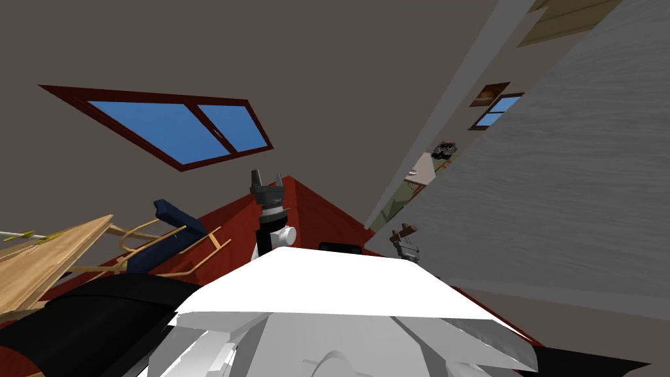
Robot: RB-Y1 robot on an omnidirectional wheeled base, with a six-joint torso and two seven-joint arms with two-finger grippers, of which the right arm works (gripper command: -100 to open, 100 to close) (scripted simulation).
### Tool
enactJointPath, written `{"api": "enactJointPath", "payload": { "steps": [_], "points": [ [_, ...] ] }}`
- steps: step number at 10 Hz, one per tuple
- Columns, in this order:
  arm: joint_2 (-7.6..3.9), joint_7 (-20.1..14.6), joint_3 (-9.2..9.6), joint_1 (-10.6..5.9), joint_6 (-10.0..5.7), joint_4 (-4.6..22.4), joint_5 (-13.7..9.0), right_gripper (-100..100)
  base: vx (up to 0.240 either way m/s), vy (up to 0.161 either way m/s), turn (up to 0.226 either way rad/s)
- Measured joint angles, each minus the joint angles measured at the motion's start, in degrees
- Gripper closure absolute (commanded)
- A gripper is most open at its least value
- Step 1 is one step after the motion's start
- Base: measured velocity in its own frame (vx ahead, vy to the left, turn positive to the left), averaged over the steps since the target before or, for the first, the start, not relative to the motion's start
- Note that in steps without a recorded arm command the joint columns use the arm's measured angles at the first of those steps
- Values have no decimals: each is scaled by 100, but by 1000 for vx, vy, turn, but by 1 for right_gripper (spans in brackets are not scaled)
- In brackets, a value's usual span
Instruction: Pull the door open
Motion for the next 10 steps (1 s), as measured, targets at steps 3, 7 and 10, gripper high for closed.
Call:
{"api": "enactJointPath", "payload": {
  "steps": [3, 7, 10],
  "points": [
    [-96, -107, 52, 17, -122, 55, 54, 100, -219, 7, 129],
    [-253, -345, 238, 73, -391, 229, 202, 100, -213, -35, 121],
    [-336, -451, 303, 118, -499, 279, 259, 100, -173, -17, 84]
  ]
}}
